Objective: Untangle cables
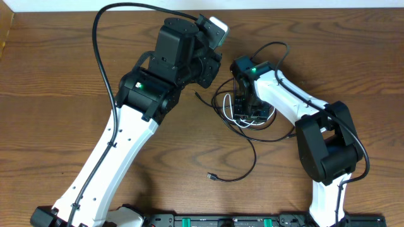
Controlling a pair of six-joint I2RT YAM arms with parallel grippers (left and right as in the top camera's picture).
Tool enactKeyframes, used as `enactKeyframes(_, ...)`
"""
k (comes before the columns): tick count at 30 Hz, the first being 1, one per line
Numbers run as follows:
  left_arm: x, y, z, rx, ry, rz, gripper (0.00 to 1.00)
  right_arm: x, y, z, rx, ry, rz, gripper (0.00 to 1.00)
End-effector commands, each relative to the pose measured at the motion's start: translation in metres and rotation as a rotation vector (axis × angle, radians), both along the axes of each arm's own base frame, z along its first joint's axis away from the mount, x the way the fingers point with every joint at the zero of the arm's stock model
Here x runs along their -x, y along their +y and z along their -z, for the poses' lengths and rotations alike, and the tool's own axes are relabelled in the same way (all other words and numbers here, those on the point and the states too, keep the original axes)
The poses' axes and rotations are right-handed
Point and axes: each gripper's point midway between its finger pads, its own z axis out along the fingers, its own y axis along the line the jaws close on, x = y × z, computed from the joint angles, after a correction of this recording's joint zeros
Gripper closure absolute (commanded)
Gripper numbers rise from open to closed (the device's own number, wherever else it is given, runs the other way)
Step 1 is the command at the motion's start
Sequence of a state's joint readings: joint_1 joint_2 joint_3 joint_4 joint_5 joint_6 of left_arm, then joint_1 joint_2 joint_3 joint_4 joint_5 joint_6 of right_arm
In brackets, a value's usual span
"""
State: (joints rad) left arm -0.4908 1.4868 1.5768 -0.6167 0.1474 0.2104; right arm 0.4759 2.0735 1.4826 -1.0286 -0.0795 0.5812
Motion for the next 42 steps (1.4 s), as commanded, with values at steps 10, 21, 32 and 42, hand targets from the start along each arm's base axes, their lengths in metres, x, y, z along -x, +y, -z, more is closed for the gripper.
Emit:
enactKeyframes(10,-0.003,0.001,0.002,-0.005,-0.002,-0.003,0.63,0.014,-0.003,0.03,0.017,0.044,0.001,0.71)
enactKeyframes(21,-0.003,0.001,0.002,-0.006,-0.002,-0.003,0.63,0.004,0.003,0.03,-0.009,0.005,0.002,0.99)
enactKeyframes(32,-0.003,0.001,0.002,-0.006,-0.001,-0.003,0.62,-0.003,0.001,0.026,-0.041,0.001,0.025,0.92)
enactKeyframes(42,-0.003,0.001,0.002,-0.009,0.0,-0.003,0.62,-0.025,0.008,-0.004,-0.1,-0.097,-0.011,0.99)
